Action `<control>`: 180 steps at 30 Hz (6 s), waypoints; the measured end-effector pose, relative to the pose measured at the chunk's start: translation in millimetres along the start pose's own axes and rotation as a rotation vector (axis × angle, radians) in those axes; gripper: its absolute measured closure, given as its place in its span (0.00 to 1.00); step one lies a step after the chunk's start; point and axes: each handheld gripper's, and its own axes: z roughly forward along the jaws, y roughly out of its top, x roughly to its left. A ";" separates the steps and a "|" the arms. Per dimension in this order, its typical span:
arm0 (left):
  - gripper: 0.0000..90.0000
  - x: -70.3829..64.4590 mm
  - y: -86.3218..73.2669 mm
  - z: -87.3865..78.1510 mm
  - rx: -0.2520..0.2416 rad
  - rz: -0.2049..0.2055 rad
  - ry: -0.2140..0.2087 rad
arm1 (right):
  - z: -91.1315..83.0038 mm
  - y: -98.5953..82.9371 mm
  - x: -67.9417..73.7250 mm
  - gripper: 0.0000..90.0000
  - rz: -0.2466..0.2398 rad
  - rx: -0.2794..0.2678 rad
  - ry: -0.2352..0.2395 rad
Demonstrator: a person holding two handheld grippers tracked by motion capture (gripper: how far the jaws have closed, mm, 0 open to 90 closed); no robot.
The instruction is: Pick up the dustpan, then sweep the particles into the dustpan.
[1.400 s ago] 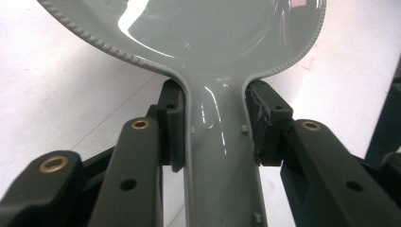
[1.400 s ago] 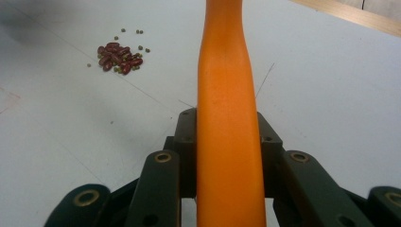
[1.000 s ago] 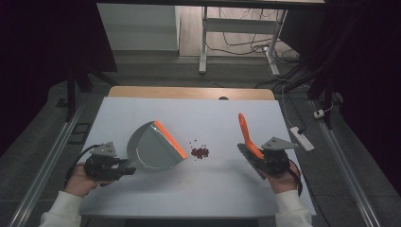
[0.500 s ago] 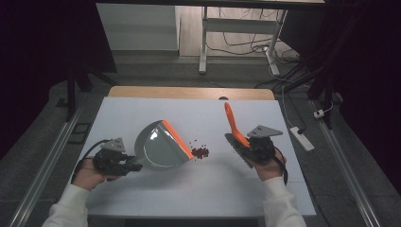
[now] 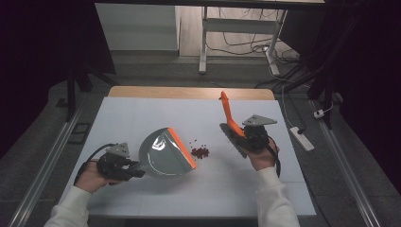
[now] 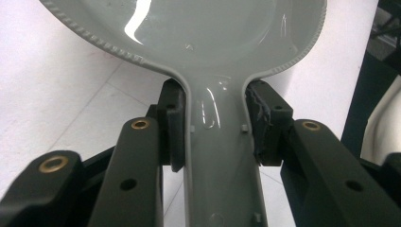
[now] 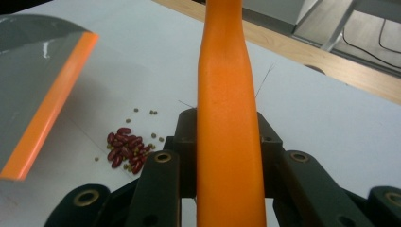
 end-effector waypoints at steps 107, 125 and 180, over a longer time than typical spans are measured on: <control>0.68 3.1 6.6 39.1 0.106 -0.119 -0.104 | 124.7 6.2 56.6 0.78 -0.166 0.203 0.125; 0.68 3.4 6.1 40.3 0.107 -0.124 -0.108 | 121.2 3.6 93.6 0.78 -0.169 0.189 0.222; 0.69 -1.8 1.2 37.7 0.114 -0.119 -0.113 | 69.6 -28.3 55.6 0.78 0.032 0.179 0.096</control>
